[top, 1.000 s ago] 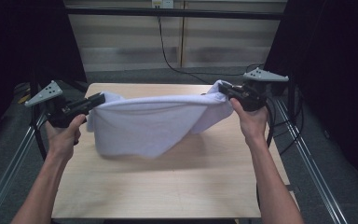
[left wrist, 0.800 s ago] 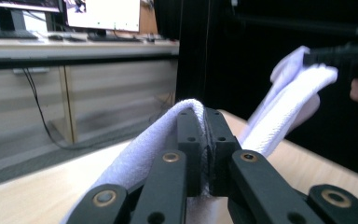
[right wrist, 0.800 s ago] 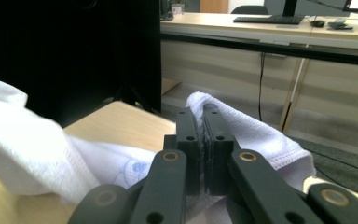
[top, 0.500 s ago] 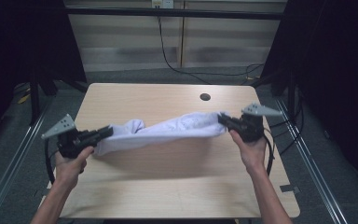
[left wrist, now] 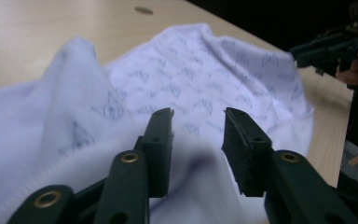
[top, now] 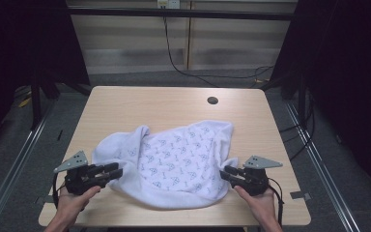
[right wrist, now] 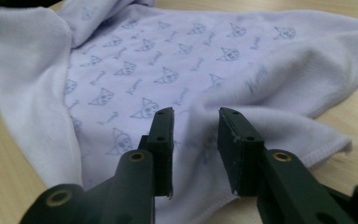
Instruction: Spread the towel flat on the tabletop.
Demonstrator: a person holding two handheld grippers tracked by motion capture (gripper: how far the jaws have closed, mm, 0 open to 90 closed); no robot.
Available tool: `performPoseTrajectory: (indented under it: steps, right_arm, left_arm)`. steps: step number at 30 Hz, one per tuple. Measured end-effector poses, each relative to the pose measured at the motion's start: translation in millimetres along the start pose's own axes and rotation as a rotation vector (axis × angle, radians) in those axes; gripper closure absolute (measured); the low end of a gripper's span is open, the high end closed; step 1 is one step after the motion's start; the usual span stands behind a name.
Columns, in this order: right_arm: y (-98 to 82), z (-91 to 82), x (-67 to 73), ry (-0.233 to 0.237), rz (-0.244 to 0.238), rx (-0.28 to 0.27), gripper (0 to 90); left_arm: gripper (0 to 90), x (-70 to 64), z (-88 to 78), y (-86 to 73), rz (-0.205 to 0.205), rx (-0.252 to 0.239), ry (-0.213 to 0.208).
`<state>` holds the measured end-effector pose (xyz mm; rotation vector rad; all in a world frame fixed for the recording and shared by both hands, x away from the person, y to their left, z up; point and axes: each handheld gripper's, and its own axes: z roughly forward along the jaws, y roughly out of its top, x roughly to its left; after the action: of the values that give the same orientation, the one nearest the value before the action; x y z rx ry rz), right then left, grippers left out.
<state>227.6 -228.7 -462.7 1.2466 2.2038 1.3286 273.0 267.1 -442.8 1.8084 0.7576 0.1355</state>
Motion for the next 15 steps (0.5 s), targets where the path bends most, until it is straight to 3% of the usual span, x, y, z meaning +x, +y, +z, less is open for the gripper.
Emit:
performPoseTrajectory:
  steps: [3, 6, 9, 11, 15]
  right_arm:
    - [5.1, -9.1, -2.3, -0.006, 0.006, -0.038, 58.6]
    - [7.4, -12.7, -17.1, -0.036, 0.037, -0.068, 59.6]
    - [6.0, -7.0, -37.1, -0.101, 0.052, -0.051, 61.6]
    - [2.5, 0.9, -52.0, -0.124, 0.071, -0.021, 60.7]
    - [-3.4, 17.1, -70.2, -0.102, 0.114, 0.011, 52.8]
  left_arm:
    - [58.9, 2.4, 13.6, 10.8, 0.012, -0.007, 0.005]
    - [63.2, 8.5, 45.1, 7.1, 0.034, 0.089, 0.015]
    - [71.2, 18.2, 69.0, -9.0, 0.013, 0.176, 0.032]
    - [73.1, 21.2, 75.0, -18.7, 0.035, 0.237, 0.056]
    - [74.5, 24.8, 73.6, -29.2, 0.017, 0.265, 0.046]
